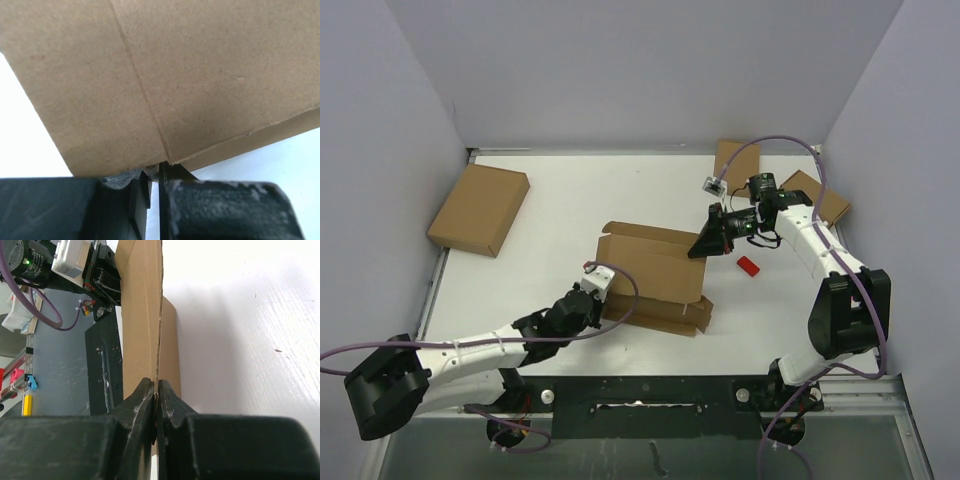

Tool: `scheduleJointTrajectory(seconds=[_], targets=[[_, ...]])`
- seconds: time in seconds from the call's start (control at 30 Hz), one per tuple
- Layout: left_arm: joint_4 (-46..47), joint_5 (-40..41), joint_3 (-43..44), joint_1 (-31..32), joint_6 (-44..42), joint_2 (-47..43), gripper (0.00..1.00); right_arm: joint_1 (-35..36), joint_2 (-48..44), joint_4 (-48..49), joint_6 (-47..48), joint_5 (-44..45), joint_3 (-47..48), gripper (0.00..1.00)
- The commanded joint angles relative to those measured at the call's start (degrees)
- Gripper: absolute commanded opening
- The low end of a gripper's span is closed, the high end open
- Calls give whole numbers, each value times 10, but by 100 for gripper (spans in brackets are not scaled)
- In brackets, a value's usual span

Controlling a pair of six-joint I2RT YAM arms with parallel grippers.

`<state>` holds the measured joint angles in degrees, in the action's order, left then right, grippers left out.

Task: Fold the paper box

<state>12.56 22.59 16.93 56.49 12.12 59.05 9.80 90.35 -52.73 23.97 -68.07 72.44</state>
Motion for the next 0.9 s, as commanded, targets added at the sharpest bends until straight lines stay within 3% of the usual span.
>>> scheduleJointTrajectory(seconds=[0.0,0.23,0.37,0.57,0.87], targets=[[-18,42,57,4,-1,22,0,9,-31,48,-30,9,-5,0],[-32,66,68,7,-26,51,0,8,-33,70,-57,8,1,0],[-19,44,57,7,-9,20,15,8,-35,72,-56,8,-3,0],[-44,39,48,7,18,-52,26,7,-35,76,-55,10,-7,0],[-53,43,45,6,32,-47,28,6,-35,76,-55,10,-6,0]])
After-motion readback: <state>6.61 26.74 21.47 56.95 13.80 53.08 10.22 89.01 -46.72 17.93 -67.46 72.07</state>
